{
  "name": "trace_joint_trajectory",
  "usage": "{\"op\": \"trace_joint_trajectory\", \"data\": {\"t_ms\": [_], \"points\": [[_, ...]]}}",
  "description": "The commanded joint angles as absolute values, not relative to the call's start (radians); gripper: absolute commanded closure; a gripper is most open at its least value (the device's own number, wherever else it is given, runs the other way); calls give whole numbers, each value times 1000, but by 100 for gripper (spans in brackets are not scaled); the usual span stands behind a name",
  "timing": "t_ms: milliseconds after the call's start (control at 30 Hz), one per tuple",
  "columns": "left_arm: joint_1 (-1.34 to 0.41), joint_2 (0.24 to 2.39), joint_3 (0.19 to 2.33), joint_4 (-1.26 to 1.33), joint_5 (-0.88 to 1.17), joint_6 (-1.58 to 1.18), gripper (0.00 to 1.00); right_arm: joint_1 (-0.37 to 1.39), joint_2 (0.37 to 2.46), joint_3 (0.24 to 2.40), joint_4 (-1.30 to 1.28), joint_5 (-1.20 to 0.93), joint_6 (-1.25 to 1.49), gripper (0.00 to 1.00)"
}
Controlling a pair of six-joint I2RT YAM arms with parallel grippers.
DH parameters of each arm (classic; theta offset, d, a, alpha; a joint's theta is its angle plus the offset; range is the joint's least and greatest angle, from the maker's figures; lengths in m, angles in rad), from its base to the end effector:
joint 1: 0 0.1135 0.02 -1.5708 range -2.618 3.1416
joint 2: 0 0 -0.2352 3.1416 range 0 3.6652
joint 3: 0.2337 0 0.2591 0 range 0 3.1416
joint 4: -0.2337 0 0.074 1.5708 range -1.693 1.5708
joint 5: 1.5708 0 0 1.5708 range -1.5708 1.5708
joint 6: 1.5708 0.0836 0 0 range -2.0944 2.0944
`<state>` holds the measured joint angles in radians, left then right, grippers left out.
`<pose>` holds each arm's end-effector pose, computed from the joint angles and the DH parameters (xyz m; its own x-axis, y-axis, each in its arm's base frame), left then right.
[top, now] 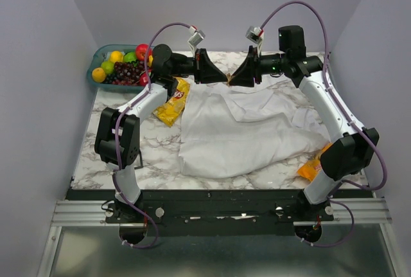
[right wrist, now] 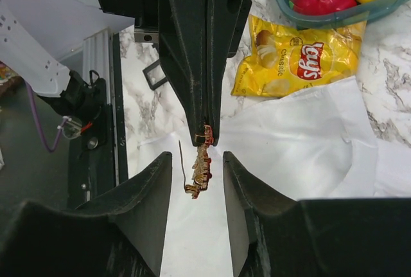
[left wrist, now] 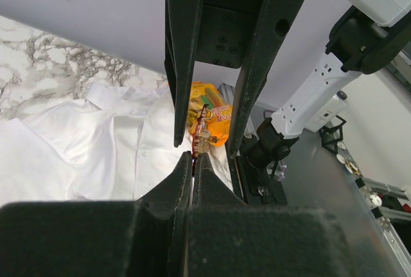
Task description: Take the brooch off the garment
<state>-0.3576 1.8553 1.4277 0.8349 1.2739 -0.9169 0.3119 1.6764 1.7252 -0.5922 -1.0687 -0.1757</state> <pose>0.3754 -0.2256 0.3283 -0.5084 -0.0579 -0.8592 0.8571 -0.1303 -0.4984 0.3500 0.1899 0.3606 -0.3339 -0.1960 -0.9220 -0.9345 0.1966 0.2966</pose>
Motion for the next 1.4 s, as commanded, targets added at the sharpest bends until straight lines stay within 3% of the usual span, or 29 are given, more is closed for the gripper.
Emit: {"op": "trace_joint_trajectory", "data": {"t_ms": [0,467,633,1133,1367], "points": [[-361,1847,1431,827,1292,-879,100,296,1678,1741,-574,-1121,-160,53],[-359,1830,1427,749,1247,-818,100,247,1693,1727,-554,-1150,-126,54],[-359,1825,1427,730,1246,-804,100,249,1707,1726,-537,-1173,-106,46],[-360,1835,1437,719,1249,-798,100,249,1740,1724,-532,-1140,-95,46],[-362,1836,1442,721,1252,-795,100,249,1752,1727,-531,-1149,-91,38]]}}
